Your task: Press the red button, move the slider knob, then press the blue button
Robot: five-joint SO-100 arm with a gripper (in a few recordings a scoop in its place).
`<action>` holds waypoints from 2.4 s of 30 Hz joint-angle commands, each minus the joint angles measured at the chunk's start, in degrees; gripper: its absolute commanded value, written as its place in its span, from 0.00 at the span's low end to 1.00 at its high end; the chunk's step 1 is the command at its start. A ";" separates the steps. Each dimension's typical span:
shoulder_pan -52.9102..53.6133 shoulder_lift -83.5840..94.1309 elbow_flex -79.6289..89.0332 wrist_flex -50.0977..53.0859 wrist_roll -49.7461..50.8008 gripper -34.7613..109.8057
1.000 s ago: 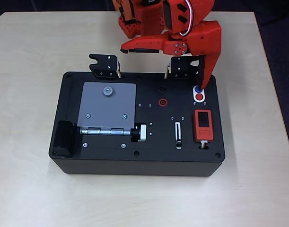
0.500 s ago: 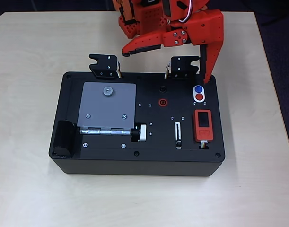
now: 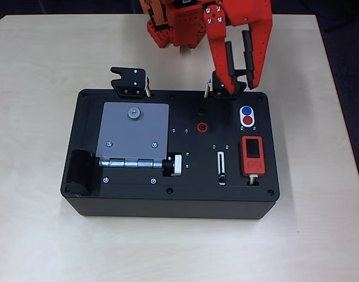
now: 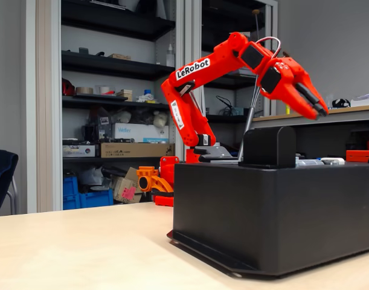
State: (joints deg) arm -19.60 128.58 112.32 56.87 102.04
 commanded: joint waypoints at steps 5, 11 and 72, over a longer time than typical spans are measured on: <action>-0.35 15.12 12.13 -5.62 0.79 0.24; 0.70 26.37 21.01 -8.26 -0.44 0.24; 5.36 61.61 67.68 -113.03 44.47 0.24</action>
State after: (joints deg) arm -14.06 189.93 179.82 -46.49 139.66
